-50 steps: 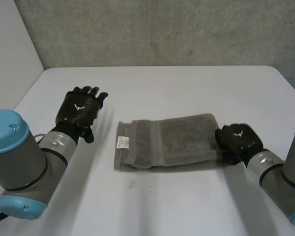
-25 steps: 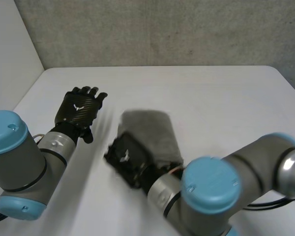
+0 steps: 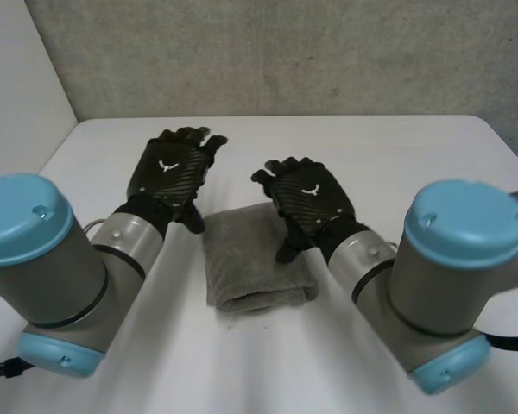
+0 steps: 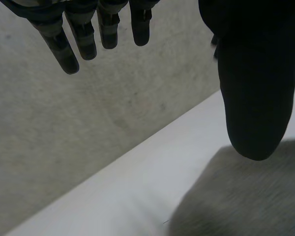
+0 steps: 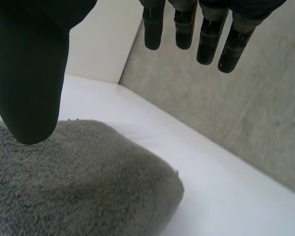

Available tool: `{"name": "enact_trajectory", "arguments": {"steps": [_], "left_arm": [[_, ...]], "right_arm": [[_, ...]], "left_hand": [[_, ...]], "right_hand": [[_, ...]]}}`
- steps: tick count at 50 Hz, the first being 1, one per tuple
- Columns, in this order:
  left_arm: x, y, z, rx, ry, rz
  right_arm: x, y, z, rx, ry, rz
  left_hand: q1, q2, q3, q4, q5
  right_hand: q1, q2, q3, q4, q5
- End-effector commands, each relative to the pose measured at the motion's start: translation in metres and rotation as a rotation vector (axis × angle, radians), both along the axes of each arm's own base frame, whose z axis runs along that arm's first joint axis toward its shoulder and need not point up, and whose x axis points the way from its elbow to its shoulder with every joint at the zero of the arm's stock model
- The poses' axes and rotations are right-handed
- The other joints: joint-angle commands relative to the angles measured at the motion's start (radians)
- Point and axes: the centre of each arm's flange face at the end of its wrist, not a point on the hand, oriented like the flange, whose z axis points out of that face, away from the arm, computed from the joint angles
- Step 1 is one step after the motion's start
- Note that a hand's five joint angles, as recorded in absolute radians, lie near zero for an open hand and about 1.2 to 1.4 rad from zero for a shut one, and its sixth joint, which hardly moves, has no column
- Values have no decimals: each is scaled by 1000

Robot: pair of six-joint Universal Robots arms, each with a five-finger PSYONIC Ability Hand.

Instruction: Fold the towel.

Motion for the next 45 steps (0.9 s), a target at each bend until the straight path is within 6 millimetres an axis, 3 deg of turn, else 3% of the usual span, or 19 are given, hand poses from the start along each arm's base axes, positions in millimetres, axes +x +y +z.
{"name": "enact_trajectory", "arguments": {"steps": [1, 11, 18, 22, 25, 27, 28, 30, 31, 33, 34, 35, 36, 38, 39, 41, 45], "left_arm": [[-17, 5, -16, 227, 89, -30], [-13, -1, -73, 400, -15, 58], [-10, 3, -79, 416, -36, 62], [-10, 3, -74, 404, -31, 62], [-11, 1, -57, 367, -5, 55], [-12, 0, -27, 294, 25, 47], [-12, 0, -27, 294, 25, 47], [-10, -2, 8, 204, 54, 43], [-10, -2, 8, 203, 54, 43], [1, -8, 49, 110, 96, 68], [1, -8, 49, 110, 96, 68], [11, -12, 68, 73, 118, 94], [11, -12, 68, 73, 119, 94], [32, -17, 99, 24, 147, 147], [32, -17, 100, 24, 147, 147], [45, -16, 120, 6, 157, 176], [54, -15, 132, 3, 158, 196]], "right_arm": [[-6, -18, -18, 167, 72, -10], [-2, -31, -57, 259, 134, 3], [-5, -41, -65, 271, 147, -17], [-10, -46, -54, 239, 150, -44], [-12, -49, -41, 205, 137, -54], [-20, -53, -10, 131, 100, -99], [-20, -53, -9, 131, 100, -99], [-35, -62, 24, 49, 58, -202], [-35, -63, 24, 49, 58, -202], [-52, -68, 56, -32, 19, -311], [-52, -68, 56, -33, 19, -311], [-58, -69, 70, -68, -2, -348], [-58, -69, 70, -68, -2, -349], [-69, -69, 92, -127, -37, -394], [-69, -69, 92, -127, -37, -394], [-77, -68, 110, -174, -52, -411], [-81, -64, 121, -208, -41, -417]], "left_hand": [[7, 13, 12, 11, -25], [3, 10, 8, 8, -29], [3, 10, 8, 8, -29], [3, 10, 8, 8, -29], [3, 10, 8, 8, -29], [3, 10, 8, 8, -29], [3, 10, 8, 8, -29], [3, 10, 8, 8, -29], [3, 10, 8, 8, -29], [3, 10, 8, 8, -29], [3, 10, 8, 8, -29], [3, 10, 8, 8, -29], [3, 10, 8, 8, -29], [3, 10, 8, 8, -29], [3, 10, 8, 8, -29], [3, 10, 8, 8, -29], [3, 10, 8, 8, -29]], "right_hand": [[-29, -46, -36, -55, -56], [-29, -46, -36, -55, -56], [-29, -46, -36, -55, -56], [-29, -46, -36, -55, -56], [-29, -46, -36, -55, -56], [-29, -46, -36, -55, -56], [-29, -46, -36, -55, -56], [-29, -46, -36, -55, -56], [-29, -46, -36, -55, -56], [-29, -46, -36, -55, -56], [-29, -46, -36, -55, -56], [-29, -46, -36, -55, -56], [-29, -46, -36, -55, -56], [-29, -46, -36, -55, -56], [-29, -46, -36, -55, -56], [-29, -46, -36, -55, -56], [-29, -46, -36, -55, -56]]}}
